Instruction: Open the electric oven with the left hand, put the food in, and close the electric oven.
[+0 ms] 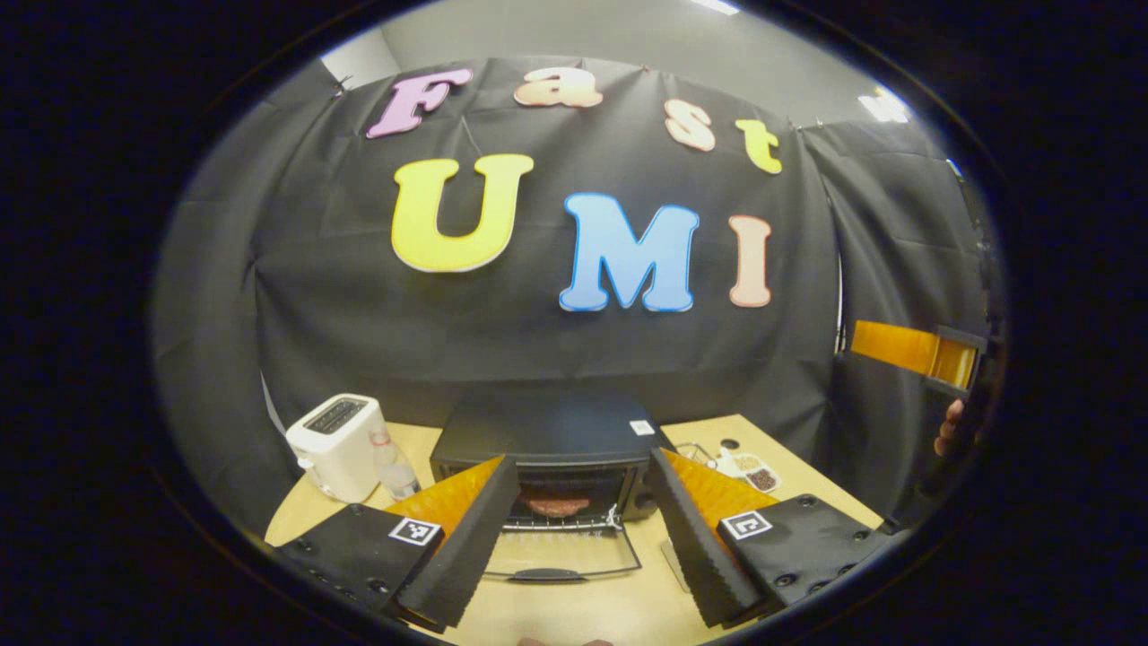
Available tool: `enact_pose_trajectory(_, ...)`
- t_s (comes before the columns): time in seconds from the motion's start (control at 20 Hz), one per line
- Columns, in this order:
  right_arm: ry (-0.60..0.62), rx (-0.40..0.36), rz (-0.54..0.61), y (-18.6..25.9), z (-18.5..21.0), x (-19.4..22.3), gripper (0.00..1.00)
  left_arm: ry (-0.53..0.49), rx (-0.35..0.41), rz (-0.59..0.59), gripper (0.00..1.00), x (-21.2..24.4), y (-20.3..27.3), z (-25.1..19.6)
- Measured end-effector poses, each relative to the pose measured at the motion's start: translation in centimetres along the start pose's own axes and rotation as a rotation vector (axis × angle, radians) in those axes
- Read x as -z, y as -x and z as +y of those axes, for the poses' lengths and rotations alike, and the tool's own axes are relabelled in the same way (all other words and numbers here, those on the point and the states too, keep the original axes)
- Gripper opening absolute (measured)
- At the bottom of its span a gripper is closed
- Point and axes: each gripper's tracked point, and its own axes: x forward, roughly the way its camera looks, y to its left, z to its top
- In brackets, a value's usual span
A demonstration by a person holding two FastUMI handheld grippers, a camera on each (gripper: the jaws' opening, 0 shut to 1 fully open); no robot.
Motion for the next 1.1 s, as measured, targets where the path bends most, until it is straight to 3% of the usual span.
enact_pose_trajectory(0.05, 0.002, -0.001, 0.0, 0.0, 0.0, 0.0, 0.84, 0.001, -0.006, 0.034, 1.0, 1.2, -0.3, 0.3)
enact_pose_trajectory(0.6, 0.04, 0.021, 0.065, 0.2, -0.6, 2.2, 0.88, 0.068, -0.019, 0.466, 0.99, 16.1, -3.0, 1.4)
enact_pose_trajectory(0.7, 0.039, 0.025, 0.07, 0.1, -0.8, 2.3, 0.88, 0.063, -0.037, 0.518, 0.98, 18.1, -3.3, 2.1)
enact_pose_trajectory(0.75, 0.033, 0.03, 0.074, 0.1, -1.0, 2.5, 0.81, 0.05, -0.049, 0.534, 0.98, 18.9, -3.5, 2.5)
enact_pose_trajectory(0.8, 0.026, 0.034, 0.076, 0.2, -1.2, 2.5, 0.88, 0.042, -0.054, 0.555, 0.98, 19.9, -3.8, 2.8)
enact_pose_trajectory(1.1, 0.01, 0.067, 0.069, 0.2, -2.5, 2.2, 0.88, 0.041, -0.052, 0.712, 0.96, 25.3, -4.8, 3.6)
